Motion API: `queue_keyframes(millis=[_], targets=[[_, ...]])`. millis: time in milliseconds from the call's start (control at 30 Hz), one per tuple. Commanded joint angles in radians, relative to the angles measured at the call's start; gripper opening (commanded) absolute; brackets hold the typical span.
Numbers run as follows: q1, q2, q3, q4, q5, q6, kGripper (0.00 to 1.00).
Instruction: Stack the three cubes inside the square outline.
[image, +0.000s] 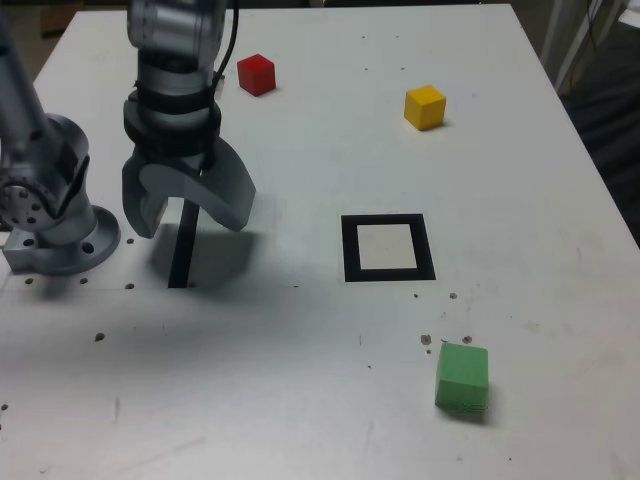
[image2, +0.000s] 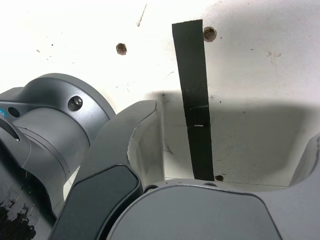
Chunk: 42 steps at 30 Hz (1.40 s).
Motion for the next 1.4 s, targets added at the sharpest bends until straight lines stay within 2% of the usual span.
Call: queue_keyframes(millis=[0,500,933,1167,1367], targets=[[0.002,-0.002,0.001,0.002,0.002,0.002,1.00],[0.002,-0.004,0.001,0.004,0.007,0.002,1.00],[0.025,-0.073,-0.002,0.033,0.039,0.047,1.00],[0.082,-0.072,-0.035,0.081,0.039,0.124,0.99],[0.184,-0.058,-0.095,0.119,0.045,0.199,0.99]])
